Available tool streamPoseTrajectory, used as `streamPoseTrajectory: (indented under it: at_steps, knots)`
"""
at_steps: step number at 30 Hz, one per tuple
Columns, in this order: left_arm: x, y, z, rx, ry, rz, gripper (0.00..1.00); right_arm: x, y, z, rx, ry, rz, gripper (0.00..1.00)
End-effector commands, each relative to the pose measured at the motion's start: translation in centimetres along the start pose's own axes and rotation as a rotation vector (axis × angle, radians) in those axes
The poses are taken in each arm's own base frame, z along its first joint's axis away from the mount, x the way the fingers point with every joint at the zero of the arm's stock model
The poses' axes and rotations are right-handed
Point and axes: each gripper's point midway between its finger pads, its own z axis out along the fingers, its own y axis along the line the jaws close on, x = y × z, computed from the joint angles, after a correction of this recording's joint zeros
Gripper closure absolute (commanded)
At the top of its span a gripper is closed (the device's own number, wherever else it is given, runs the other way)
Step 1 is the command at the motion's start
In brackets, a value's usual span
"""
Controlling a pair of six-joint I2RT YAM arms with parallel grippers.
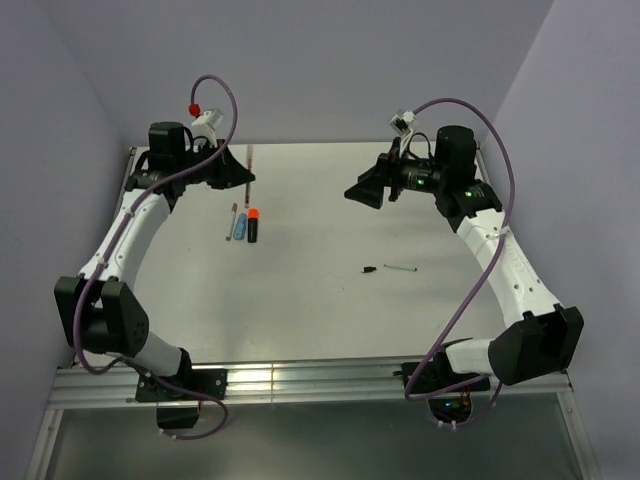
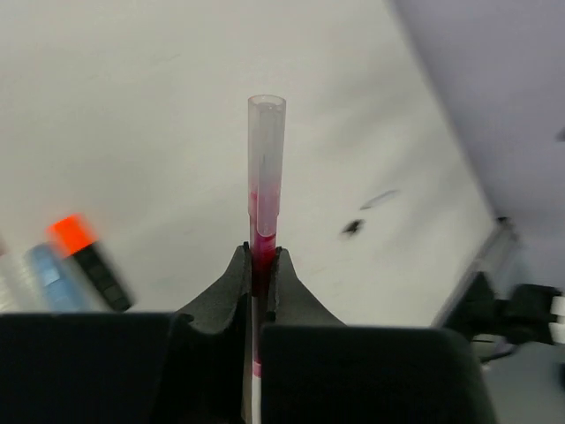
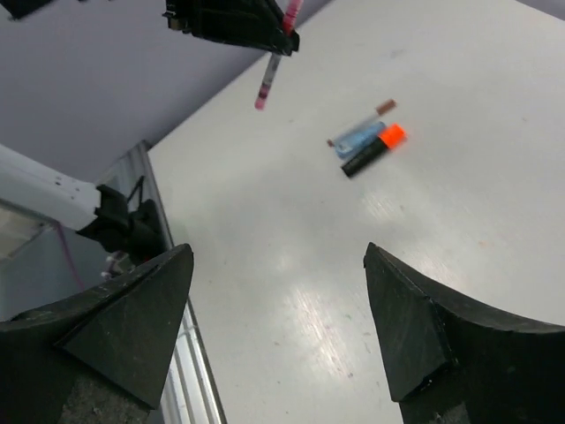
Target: Insert the pens into the pen caps
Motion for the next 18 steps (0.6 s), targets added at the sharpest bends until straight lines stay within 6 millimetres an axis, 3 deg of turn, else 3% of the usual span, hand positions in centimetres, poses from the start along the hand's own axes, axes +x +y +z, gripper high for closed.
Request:
streamPoseTrajectory:
  at_steps: [1,3,5,7,8,9,11,14,18]
  knots:
    - [5.0,8.9,-3.4,-0.262,0.270,0.092,1.00,0.8,-1.1,-2.4,0.129,0.020,-0.078,0.14]
    - [5.8,13.2,-4.2,-0.391,0.319,0.084,1.00,1.0,-2.1,-3.2,0.187,0.021,-0.080,0.13]
    - [6.1,15.5,-4.8,-0.407,0.338,0.084,1.00,1.3,-2.7,-3.5,0.219,0.024,-0.074,0.13]
    - [6.8,19.2,-5.8,-0.473,0.364,0.055,1.00,1.5,-3.0,-3.7,0.233,0.027,-0.067,0.12]
    - [8.2,20.9,-5.5,-0.478,0.415,0.030,1.00,1.5,-3.1,-3.7,0.235,0.028,-0.065,0.12]
    - [7.7,21.5,-5.3,-0.475,0.420,0.030,1.00,1.5,-3.2,-3.6,0.237,0.031,-0.061,0.12]
    - [9.4,23.4,-4.7,-0.483,0.475,-0.035,1.00,1.5,-3.3,-3.6,0.241,0.033,-0.057,0.12]
    - [9.5,25.0,-3.4,-0.494,0.461,-0.084,1.00,1.6,-3.6,-3.5,0.247,0.041,-0.046,0.12]
    - [10.0,26.2,-1.7,-0.483,0.439,-0.172,1.00,1.8,-3.7,-3.5,0.247,0.048,-0.038,0.12]
